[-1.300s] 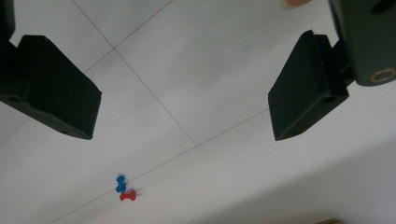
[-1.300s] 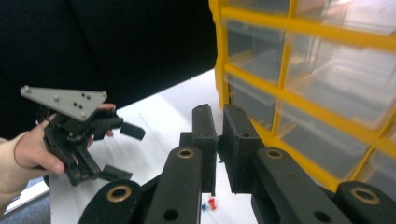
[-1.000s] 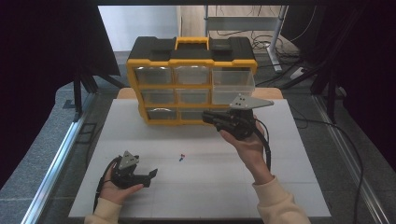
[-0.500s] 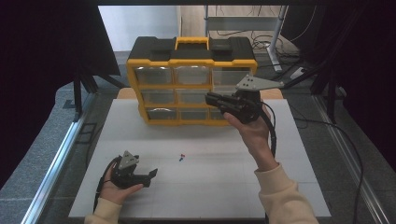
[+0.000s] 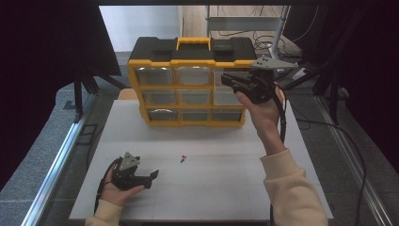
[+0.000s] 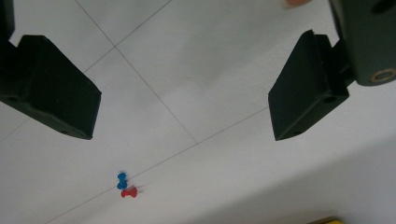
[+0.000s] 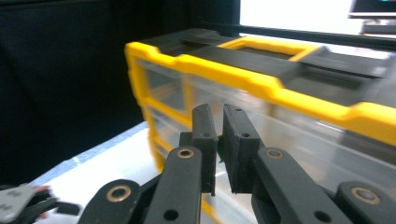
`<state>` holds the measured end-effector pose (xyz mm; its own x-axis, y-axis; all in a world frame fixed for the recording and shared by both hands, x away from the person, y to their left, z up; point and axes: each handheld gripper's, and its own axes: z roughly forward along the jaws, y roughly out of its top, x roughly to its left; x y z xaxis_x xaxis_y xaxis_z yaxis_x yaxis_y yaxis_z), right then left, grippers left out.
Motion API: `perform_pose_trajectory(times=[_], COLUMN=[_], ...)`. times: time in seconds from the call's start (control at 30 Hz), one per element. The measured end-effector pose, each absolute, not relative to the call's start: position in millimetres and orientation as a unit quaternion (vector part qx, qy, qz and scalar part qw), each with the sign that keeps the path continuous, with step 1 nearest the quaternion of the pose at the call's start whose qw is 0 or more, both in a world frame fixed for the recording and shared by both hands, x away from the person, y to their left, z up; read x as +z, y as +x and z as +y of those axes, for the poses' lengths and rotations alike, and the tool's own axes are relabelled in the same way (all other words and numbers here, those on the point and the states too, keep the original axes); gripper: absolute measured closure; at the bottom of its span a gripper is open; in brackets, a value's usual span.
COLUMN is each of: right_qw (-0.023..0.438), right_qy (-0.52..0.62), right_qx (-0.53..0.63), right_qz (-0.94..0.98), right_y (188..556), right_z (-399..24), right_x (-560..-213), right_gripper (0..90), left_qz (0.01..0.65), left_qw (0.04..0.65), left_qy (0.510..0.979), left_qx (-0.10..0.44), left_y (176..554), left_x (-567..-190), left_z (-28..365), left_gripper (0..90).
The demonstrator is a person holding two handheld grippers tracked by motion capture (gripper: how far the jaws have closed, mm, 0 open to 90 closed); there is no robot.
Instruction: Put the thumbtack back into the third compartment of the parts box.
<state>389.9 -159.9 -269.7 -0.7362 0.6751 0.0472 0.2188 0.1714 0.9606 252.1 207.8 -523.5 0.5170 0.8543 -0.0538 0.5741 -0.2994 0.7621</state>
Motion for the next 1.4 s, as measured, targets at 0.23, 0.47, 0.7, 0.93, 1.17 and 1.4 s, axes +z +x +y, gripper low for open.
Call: perform_pose_trajectory(times=[0.23, 0.47, 0.7, 0.93, 1.17, 1.4], right_qw=[0.217, 0.252, 0.22, 0.192, 0.168, 0.143], right_qy=[0.321, 0.344, 0.283, 0.25, 0.229, 0.212], right_qx=[0.558, 0.554, 0.588, 0.608, 0.618, 0.621], right_qz=[0.734, 0.715, 0.725, 0.729, 0.733, 0.74], right_y=[402, 407, 385, 365, 339, 322], right_z=[-167, -168, -159, -154, -151, -146], right_x=[-269, -271, -273, -283, -293, -311], right_gripper=[83.0, 42.8, 38.8, 36.5, 33.7, 32.5], left_qz=[0.455, 0.452, 0.45, 0.448, 0.444, 0.445], left_qw=[0.38, 0.381, 0.379, 0.383, 0.385, 0.384], left_qy=[0.784, 0.785, 0.787, 0.786, 0.787, 0.786], left_qx=[0.184, 0.184, 0.183, 0.185, 0.188, 0.189], left_y=[252, 252, 252, 252, 251, 250], left_x=[-524, -524, -524, -523, -523, -523], left_z=[208, 207, 207, 206, 204, 203], left_gripper=[9.8, 9.8, 9.8, 9.8, 9.8, 9.8])
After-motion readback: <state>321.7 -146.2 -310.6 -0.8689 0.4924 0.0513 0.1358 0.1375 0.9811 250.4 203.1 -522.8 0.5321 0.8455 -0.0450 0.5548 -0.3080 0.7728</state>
